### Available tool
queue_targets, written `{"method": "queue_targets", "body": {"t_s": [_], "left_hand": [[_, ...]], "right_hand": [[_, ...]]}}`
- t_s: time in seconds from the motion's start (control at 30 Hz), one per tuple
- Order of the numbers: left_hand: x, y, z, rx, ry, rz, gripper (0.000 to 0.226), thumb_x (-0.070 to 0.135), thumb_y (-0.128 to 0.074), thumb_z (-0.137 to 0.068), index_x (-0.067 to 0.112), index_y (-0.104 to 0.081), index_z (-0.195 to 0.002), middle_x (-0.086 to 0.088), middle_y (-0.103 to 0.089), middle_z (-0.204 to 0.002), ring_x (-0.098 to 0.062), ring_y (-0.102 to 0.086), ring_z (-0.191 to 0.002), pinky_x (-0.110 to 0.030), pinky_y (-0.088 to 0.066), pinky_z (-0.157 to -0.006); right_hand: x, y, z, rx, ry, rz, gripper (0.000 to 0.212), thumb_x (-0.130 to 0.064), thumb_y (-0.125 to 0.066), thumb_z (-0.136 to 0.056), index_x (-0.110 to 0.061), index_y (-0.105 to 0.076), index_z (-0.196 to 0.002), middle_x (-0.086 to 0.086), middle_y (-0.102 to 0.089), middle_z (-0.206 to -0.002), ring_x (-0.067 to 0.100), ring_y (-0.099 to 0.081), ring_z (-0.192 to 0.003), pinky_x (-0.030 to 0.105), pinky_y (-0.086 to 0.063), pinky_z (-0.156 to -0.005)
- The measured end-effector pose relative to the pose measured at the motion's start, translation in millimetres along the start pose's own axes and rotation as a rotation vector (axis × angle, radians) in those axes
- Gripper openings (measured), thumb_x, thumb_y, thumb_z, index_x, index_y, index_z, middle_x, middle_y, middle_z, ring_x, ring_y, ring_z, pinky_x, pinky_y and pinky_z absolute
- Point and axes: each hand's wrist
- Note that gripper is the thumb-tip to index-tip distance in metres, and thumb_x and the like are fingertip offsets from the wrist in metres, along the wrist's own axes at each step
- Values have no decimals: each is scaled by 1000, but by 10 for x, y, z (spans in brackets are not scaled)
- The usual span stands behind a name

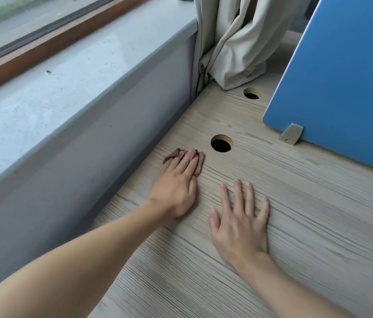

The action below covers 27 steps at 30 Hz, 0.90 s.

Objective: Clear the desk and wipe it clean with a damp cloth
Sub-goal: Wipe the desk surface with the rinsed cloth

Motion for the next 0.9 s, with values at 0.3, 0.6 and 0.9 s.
{"method": "queue_targets", "body": {"t_s": [0.3, 0.6, 0.9], "left_hand": [[27, 49, -389, 1, 113, -45, 72, 45, -3, -92, 20, -5, -160, 0, -3, -167, -21, 0, -154, -38, 1, -124], [-122, 44, -679, -2, 11, 4, 66, 42, -9, -97, 20, -12, -159, 1, -10, -166, -22, -6, -154, -38, -5, -125], [-33, 56, -1010, 22, 168, -16, 62, 38, -17, -101, 22, -6, -160, 2, -3, -167, -20, -1, -154, -38, -2, -124]], "right_hand": [[3, -5, 2, 40, 3, -44, 66, -48, -30, -95, -15, -44, -150, 18, -37, -157, 38, -32, -147, 69, -21, -113], [6, 11, 2, 18, 13, -50, 66, -48, -33, -94, -15, -45, -150, 18, -35, -158, 39, -30, -147, 69, -19, -113], [6, 16, 0, -17, 3, -75, 66, -48, -32, -94, -16, -43, -151, 17, -32, -159, 39, -27, -149, 68, -17, -115]]}}
Point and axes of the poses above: each hand's wrist, its own z-axis away from the middle knuckle, its own y-axis out of the back of the hand, x = y × z
